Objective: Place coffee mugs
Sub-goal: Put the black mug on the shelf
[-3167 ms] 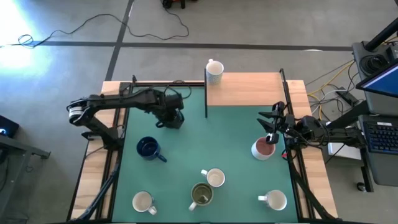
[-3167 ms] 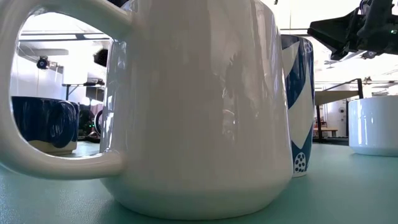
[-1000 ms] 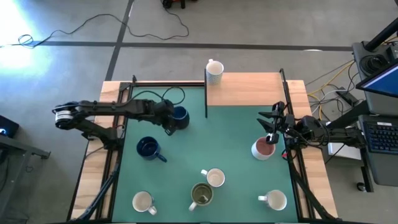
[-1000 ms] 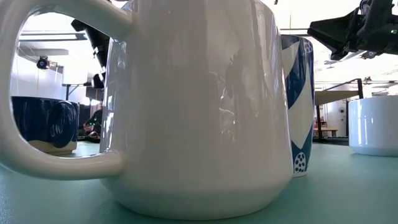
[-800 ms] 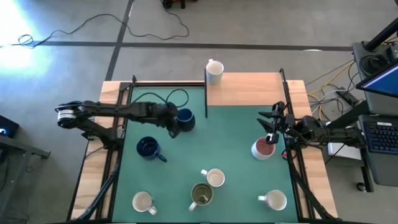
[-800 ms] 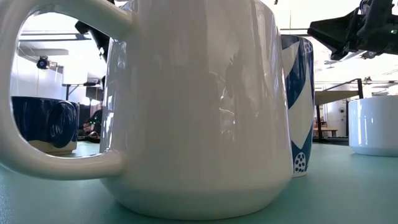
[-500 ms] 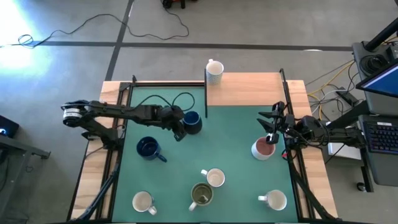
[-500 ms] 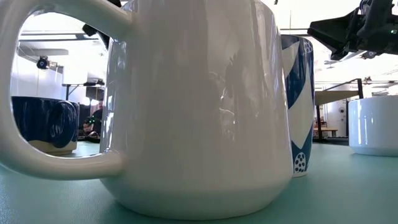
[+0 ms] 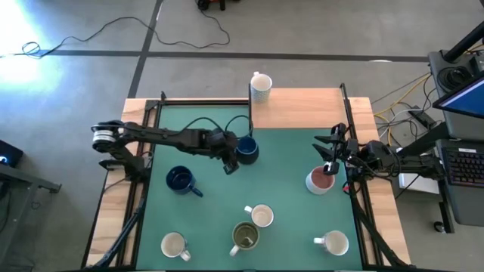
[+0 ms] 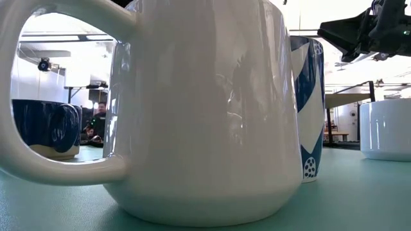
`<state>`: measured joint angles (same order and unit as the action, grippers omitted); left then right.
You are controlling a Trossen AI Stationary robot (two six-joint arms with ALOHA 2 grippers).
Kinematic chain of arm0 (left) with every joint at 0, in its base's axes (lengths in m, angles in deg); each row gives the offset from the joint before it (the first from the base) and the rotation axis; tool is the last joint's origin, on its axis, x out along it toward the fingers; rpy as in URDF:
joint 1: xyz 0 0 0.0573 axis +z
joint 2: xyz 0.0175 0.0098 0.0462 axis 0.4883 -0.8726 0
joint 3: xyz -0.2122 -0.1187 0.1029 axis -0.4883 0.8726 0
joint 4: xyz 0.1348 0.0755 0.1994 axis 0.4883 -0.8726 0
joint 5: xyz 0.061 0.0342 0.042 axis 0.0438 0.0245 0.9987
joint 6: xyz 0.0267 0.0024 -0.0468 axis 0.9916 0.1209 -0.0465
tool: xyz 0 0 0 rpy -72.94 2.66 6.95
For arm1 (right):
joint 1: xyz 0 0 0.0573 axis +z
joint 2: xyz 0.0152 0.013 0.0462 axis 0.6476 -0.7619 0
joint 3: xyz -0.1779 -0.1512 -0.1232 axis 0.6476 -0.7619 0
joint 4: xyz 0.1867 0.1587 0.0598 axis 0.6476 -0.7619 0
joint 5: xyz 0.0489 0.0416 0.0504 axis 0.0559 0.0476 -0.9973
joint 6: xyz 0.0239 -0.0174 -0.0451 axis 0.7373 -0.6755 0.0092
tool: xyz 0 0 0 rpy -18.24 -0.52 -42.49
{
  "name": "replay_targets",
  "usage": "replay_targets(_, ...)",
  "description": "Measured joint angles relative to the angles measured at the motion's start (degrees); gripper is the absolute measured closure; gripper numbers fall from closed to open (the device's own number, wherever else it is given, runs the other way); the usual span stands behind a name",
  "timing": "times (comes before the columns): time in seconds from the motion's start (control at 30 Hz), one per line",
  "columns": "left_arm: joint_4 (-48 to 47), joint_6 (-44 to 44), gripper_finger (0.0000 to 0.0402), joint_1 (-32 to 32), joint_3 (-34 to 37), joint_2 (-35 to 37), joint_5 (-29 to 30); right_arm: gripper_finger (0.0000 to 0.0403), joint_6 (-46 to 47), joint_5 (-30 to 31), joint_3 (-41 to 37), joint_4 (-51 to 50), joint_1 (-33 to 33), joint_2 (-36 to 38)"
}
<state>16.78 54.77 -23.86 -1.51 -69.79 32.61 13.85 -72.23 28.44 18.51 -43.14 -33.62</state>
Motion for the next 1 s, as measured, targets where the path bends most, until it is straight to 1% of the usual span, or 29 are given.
replay_targets(0.47,-0.4,3.97,0.0339,-1.47,-8.81,-0.36,-0.42,0.028,0.02,-0.01,0.0,0.0,-0.01,0.0)
replay_targets(0.67,-5.77,6.97,0.0339,-1.4,-14.62,-0.77,-0.26,0.028,0.02,-0.02,0.0,-0.02,0.0,0.0)
replay_targets(0.77,-8.27,9.09,0.0339,-1.32,-17.73,-1.69,0.91,0.028,-0.01,-0.02,0.0,-0.02,-0.01,0.0)
replay_targets(1.0,-9.49,10.74,0.0339,-0.89,-23.5,-4.57,1.57,0.028,0.01,-0.01,0.0,0.0,0.0,-0.02)
